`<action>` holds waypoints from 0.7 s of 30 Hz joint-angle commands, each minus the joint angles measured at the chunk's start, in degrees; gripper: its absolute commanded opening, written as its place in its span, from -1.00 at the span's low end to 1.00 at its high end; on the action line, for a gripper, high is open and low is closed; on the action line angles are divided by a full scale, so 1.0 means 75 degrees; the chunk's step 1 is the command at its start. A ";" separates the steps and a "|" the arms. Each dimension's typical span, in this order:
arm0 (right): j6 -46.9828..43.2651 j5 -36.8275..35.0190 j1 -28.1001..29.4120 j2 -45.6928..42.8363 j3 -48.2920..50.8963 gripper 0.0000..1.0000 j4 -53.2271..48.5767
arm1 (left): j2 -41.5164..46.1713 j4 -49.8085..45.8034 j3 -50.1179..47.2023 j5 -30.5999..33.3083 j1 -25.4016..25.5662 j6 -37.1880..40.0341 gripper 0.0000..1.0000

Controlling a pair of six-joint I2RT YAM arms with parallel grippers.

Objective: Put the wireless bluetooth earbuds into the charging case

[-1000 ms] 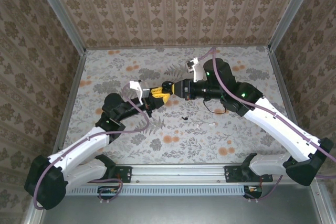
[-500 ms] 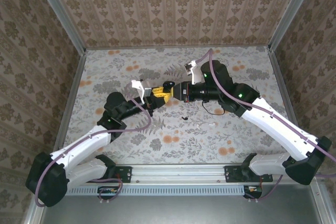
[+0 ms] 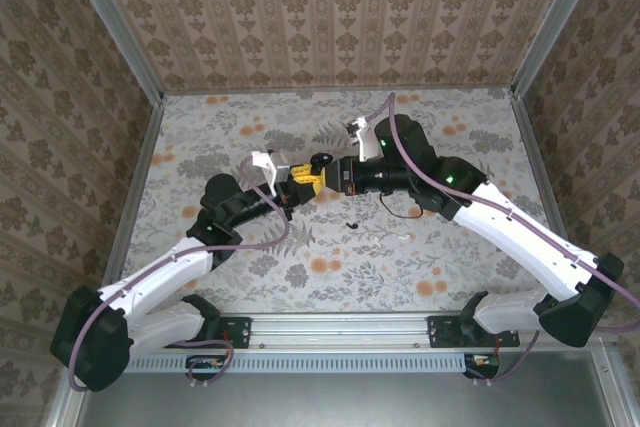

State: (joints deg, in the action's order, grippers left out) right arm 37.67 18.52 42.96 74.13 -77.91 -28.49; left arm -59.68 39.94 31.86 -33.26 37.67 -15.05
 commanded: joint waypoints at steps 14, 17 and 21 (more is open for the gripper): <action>-0.0181 0.0231 0.0078 0.0310 -0.0488 -0.63 -0.0089 | -0.0047 0.0117 0.0340 -0.0335 0.0041 0.0194 -1.00; -0.0206 0.0307 0.0085 0.0367 -0.0597 -0.66 -0.0161 | -0.0049 0.0043 0.0346 -0.0335 0.0075 0.0282 -1.00; -0.0238 0.0412 0.0084 0.0427 -0.0688 -0.65 -0.0241 | -0.0035 -0.0017 0.0339 -0.0324 0.0085 0.0369 -1.00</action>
State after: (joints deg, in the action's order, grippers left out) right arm 37.19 18.68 43.16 76.31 -80.75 -30.70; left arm -60.05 39.07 32.34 -33.19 37.41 -14.22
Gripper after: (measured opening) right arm 0.174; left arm 0.107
